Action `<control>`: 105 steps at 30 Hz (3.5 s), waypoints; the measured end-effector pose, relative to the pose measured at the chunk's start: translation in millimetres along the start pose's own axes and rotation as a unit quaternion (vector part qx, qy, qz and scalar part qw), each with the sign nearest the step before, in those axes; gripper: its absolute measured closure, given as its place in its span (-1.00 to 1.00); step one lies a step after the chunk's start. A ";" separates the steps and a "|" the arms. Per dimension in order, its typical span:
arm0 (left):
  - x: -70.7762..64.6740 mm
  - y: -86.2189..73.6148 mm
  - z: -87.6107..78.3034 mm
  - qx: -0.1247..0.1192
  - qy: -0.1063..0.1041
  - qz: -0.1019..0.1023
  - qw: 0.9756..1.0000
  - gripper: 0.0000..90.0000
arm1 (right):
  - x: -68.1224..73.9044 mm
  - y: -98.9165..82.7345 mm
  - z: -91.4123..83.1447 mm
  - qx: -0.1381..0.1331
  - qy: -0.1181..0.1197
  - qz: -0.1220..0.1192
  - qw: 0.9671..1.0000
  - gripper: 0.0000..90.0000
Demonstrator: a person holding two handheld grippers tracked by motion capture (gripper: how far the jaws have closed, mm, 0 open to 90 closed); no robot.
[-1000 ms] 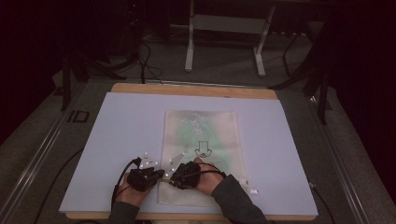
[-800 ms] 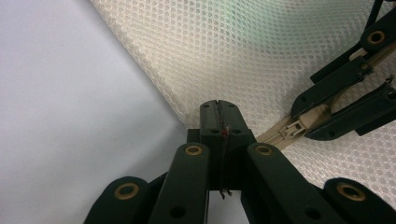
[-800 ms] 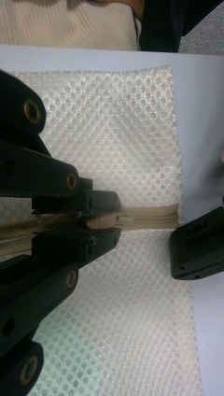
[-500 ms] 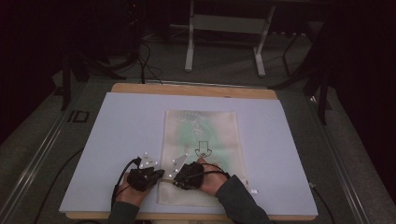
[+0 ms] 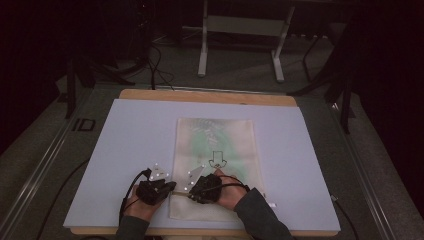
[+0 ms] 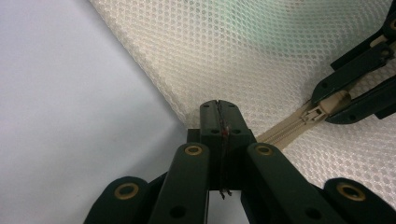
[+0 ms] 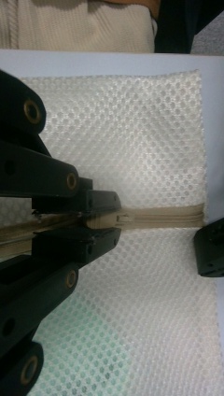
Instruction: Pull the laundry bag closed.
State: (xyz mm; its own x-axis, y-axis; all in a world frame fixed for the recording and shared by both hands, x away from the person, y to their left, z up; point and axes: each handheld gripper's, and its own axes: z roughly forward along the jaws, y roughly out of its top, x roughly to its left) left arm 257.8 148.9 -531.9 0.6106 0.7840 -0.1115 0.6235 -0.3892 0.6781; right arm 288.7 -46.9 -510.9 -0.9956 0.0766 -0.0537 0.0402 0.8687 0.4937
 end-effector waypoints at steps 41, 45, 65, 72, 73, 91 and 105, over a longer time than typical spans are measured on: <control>-0.5 -0.2 -0.1 0.000 0.001 0.000 1.000 0.99 | -0.5 -10.9 -9.4 0.010 0.001 0.002 1.000 0.82; -0.5 -0.2 -0.1 0.000 0.001 0.000 1.000 0.99 | -0.2 -12.1 -10.7 0.008 0.000 0.002 1.000 0.82; -0.2 -0.2 -0.5 0.002 0.002 0.002 1.000 0.99 | -0.2 -19.1 -17.1 0.014 -0.002 0.002 1.000 0.82; -0.4 -0.2 -0.5 0.002 0.002 0.002 1.000 0.99 | -0.9 -23.2 -19.5 0.015 -0.002 0.004 1.000 0.82; -0.5 -0.1 -0.5 0.002 0.002 0.002 1.000 0.99 | -0.6 -23.5 -19.7 0.016 -0.001 0.005 1.000 0.82; -0.1 -0.3 -0.6 0.002 0.001 0.002 1.000 0.99 | 0.4 -28.4 -22.9 0.016 -0.001 0.005 1.000 0.82; -0.5 -0.3 -0.4 0.001 0.001 0.002 1.000 0.99 | -0.2 -37.5 -32.1 0.010 -0.002 0.013 1.000 0.82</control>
State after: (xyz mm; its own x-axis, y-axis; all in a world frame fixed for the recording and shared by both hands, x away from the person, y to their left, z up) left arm 257.1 148.9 -531.7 0.6115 0.7839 -0.1074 0.6223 -0.3927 0.6771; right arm 284.7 -95.2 -501.6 -0.9938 0.1013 -0.0452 0.0676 0.8761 0.4773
